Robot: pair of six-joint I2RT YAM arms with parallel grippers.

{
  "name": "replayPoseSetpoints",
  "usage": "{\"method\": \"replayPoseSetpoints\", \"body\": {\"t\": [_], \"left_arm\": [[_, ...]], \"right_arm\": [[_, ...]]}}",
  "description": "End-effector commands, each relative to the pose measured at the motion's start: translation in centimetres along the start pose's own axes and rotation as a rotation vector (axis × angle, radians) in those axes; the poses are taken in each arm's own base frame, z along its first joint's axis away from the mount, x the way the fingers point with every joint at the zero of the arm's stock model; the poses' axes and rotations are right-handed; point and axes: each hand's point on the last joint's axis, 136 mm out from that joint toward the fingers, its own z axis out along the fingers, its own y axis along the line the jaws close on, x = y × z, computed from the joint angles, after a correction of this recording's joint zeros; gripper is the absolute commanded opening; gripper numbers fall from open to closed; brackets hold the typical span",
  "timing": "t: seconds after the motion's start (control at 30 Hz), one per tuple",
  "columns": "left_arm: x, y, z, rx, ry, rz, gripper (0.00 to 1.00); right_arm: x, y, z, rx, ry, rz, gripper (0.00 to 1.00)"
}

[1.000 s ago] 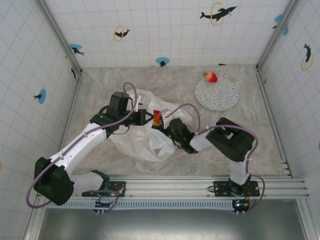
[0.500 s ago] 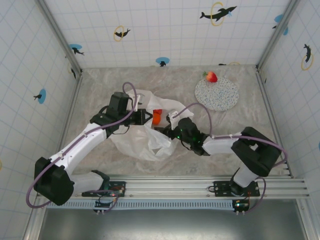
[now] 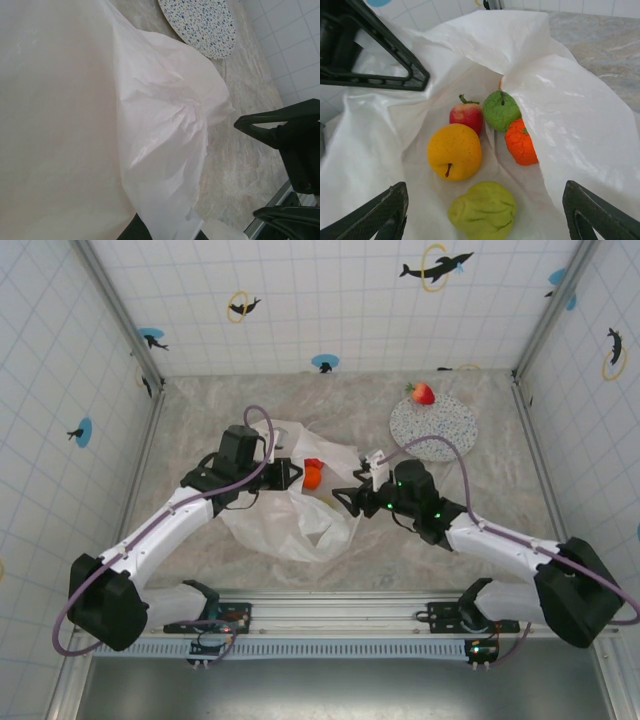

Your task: Place the fruits into the plastic bag

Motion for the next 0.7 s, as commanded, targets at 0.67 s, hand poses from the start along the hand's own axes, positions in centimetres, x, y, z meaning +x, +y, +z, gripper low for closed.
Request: {"method": "replayPoseSetpoints", "body": {"t": [0.67], "left_arm": [[-1.0, 0.0, 0.7, 0.013, -0.019, -0.025, 0.00]], "right_arm": [[-10.8, -16.5, -7.0, 0.585, -0.150, 0.059, 0.85]]}}
